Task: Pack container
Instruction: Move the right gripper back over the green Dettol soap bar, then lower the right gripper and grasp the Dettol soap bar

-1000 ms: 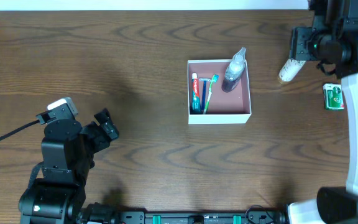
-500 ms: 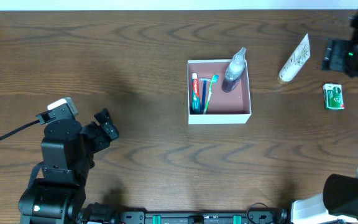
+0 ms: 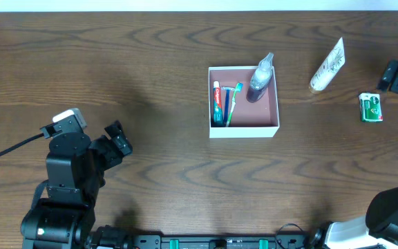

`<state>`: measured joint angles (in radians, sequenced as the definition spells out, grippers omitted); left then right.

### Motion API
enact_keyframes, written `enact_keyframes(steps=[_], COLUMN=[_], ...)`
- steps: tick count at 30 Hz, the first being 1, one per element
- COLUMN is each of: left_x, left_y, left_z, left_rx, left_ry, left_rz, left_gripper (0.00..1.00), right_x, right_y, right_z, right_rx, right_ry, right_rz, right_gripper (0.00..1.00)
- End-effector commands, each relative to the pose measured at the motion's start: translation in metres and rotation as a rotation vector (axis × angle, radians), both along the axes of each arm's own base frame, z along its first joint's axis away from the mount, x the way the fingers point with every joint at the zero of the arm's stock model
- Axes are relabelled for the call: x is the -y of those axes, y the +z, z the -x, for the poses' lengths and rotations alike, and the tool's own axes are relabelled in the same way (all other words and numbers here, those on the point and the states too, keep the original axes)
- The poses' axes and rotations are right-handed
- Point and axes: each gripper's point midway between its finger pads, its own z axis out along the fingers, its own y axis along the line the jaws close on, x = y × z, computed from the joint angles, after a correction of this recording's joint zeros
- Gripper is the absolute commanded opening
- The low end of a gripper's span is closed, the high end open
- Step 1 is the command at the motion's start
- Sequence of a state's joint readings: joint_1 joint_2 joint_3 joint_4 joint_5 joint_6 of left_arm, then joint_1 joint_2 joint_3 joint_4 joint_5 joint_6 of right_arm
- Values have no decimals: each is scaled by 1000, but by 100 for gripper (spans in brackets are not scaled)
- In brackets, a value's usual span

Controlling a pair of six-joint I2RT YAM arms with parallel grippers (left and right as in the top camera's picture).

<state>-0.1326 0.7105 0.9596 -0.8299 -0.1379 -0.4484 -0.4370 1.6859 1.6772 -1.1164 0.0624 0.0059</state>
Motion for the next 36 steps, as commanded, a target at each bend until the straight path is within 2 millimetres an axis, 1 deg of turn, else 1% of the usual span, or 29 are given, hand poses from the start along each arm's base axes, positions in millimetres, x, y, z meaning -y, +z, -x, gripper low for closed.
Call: enact_keyframes(steps=[1, 3, 8, 11, 15, 18, 21, 26, 29, 33, 36], left_x=[-2, -2, -2, -2, -2, -2, -2, -2, -2, -2, -2], left_y=[1, 1, 1, 1, 1, 1, 1, 1, 1, 1, 1], left_z=[0, 0, 0, 0, 0, 0, 0, 0, 0, 0, 0], left_rx=[3, 3, 3, 3, 3, 3, 3, 3, 3, 3, 3], left_ry=[13, 13, 13, 13, 13, 13, 13, 13, 13, 13, 13], left_rz=[4, 4, 4, 4, 4, 4, 4, 4, 4, 4, 4], left_gripper=[98, 98, 98, 98, 98, 98, 98, 98, 98, 98, 98], right_x=[-10, -14, -8, -8, -9, -4, 4, 7, 8, 11, 14], right_y=[-22, -36, -66, -79, -90, -98, -112, -139, -152, -161, -165], right_z=[-5, -13, -19, -19, -18, -17, -16, -19, -21, -28, -32], right_rx=[2, 25, 20, 8, -13, -28, -50, -93, -108, -101, -94], right_ry=[129, 196, 295, 347, 401, 401, 385, 408, 424, 426, 432], right_rz=[-28, -33, 36, 60, 78, 73, 56, 35, 31, 38, 48], right_gripper=[99, 99, 99, 99, 99, 99, 99, 99, 99, 99, 99])
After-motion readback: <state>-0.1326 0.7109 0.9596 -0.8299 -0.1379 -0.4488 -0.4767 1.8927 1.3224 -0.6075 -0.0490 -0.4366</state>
